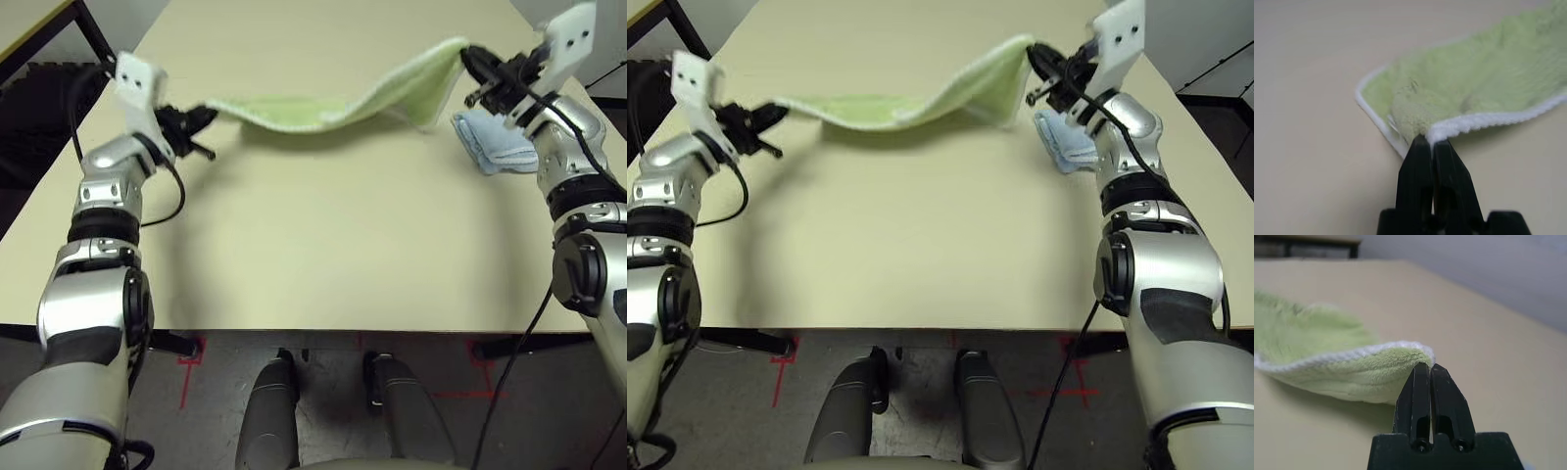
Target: Fold the towel and set it aside.
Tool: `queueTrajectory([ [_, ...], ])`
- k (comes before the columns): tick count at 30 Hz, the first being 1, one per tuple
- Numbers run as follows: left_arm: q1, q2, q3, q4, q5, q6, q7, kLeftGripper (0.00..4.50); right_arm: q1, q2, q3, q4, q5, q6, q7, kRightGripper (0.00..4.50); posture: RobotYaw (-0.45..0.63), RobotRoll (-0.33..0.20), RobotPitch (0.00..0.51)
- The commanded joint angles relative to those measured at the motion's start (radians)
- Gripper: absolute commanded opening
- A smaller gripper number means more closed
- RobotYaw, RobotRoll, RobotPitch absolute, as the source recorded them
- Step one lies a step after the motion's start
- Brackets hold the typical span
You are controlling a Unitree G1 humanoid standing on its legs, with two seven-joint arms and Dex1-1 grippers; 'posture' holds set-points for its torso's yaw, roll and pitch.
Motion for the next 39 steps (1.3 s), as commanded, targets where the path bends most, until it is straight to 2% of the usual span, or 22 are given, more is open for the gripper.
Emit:
queueTrajectory([
  [1, 0.065, 0.060, -0.069, -0.101, 0.029, 0.144, -0.124, 0.02, 0.031, -0.037, 0.057, -0.016, -0.046, 0.032, 0.145, 0.00, 0.01, 0.000, 0.191],
  [6, 0.166, 0.173, -0.157, -0.262, 0.044, 0.273, -0.301, 0.02, 0.066, -0.091, 0.130, -0.038, -0.087, 0.094, 0.365, 0.00, 0.01, 0.000, 0.189],
  [11, 0.229, 0.266, -0.238, -0.327, 0.105, 0.224, -0.416, 0.02, 0.112, -0.145, 0.218, -0.068, -0.157, 0.078, 0.502, 0.00, 0.01, 0.000, 0.189],
  [14, 0.234, 0.289, -0.260, -0.313, 0.135, 0.167, -0.443, 0.02, 0.123, -0.171, 0.248, -0.071, -0.181, 0.067, 0.554, 0.00, 0.01, 0.000, 0.190],
  [17, 0.228, 0.299, -0.264, -0.315, 0.134, 0.151, -0.487, 0.02, 0.131, -0.203, 0.277, -0.092, -0.150, 0.107, 0.649, 0.00, 0.02, 0.000, 0.191],
  [22, 0.216, 0.309, -0.257, -0.313, 0.131, 0.134, -0.536, 0.02, 0.173, -0.271, 0.393, -0.174, -0.046, 0.160, 0.660, 0.00, 0.01, 0.000, 0.193],
  [26, 0.218, 0.348, -0.287, -0.323, 0.125, 0.121, -0.615, 0.02, 0.210, -0.316, 0.478, -0.224, 0.009, 0.152, 0.660, 0.00, 0.00, 0.000, 0.193],
  [33, 0.186, 0.468, -0.472, -0.437, -0.050, 0.195, -0.620, 0.02, 0.236, -0.348, 0.586, -0.273, 0.059, 0.104, 0.660, 0.00, 0.01, 0.000, 0.195],
  [39, 0.150, 0.520, -0.587, -0.445, -0.083, 0.155, -0.620, 0.02, 0.243, -0.383, 0.670, -0.309, 0.110, 0.110, 0.660, 0.00, 0.01, 0.000, 0.196],
])
